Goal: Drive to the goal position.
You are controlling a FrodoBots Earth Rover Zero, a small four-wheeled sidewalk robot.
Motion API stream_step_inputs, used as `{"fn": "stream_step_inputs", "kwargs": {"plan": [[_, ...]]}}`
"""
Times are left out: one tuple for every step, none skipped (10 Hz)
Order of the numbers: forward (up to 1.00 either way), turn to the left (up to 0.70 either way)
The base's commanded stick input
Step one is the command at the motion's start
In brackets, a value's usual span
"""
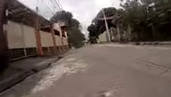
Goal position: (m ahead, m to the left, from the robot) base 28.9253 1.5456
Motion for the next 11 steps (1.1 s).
{"fn": "stream_step_inputs", "kwargs": {"plan": [[0.85, -0.32], [0.85, -0.21], [0.85, 0.09], [0.85, 0.06], [0.85, 0.00], [0.85, 0.00], [0.85, 0.00], [0.85, 0.00], [0.85, 0.00], [0.85, 0.00], [0.85, 0.00]]}}
